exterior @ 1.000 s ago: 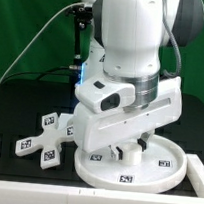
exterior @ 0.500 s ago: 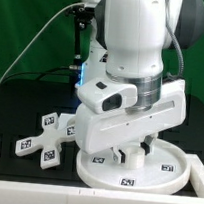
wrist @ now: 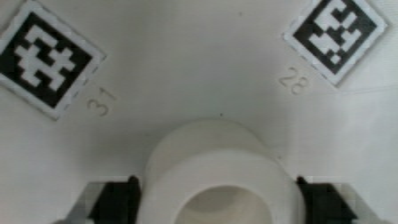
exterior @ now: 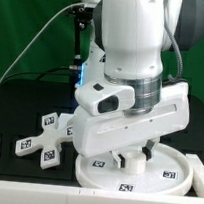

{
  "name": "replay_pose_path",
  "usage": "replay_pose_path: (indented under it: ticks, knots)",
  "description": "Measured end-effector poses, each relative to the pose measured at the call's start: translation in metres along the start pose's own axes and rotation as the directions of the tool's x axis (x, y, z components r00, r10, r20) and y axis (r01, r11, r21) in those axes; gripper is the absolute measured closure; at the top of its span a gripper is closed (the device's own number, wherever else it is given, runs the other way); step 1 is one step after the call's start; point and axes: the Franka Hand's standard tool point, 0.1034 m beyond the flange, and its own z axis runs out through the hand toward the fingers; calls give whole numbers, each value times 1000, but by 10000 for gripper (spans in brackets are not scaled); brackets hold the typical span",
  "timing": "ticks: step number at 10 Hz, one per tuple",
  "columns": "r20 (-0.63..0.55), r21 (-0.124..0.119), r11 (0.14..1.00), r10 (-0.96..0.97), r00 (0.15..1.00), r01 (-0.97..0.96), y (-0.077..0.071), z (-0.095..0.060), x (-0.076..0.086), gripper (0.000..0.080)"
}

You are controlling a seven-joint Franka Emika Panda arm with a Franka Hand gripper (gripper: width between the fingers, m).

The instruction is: Assemble round table

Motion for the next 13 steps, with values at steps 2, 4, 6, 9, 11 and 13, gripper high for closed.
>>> replay_pose_path:
  ticks: [2,4,6,9,11,13]
  knots:
    - [-5,0,1000,24,1000,-24,1,0,2,390]
    - [-8,-17,999,32,999,-32,1,2,3,390]
    - [-7,-18,999,31,999,-31,1,2,2,390]
    - [-6,-17,999,31,1000,-31,1,2,2,281]
    - [65,0,998,58,996,-58,0,-15,-10,162]
    - [109,-6,996,94,990,-94,2,-44,-27,152]
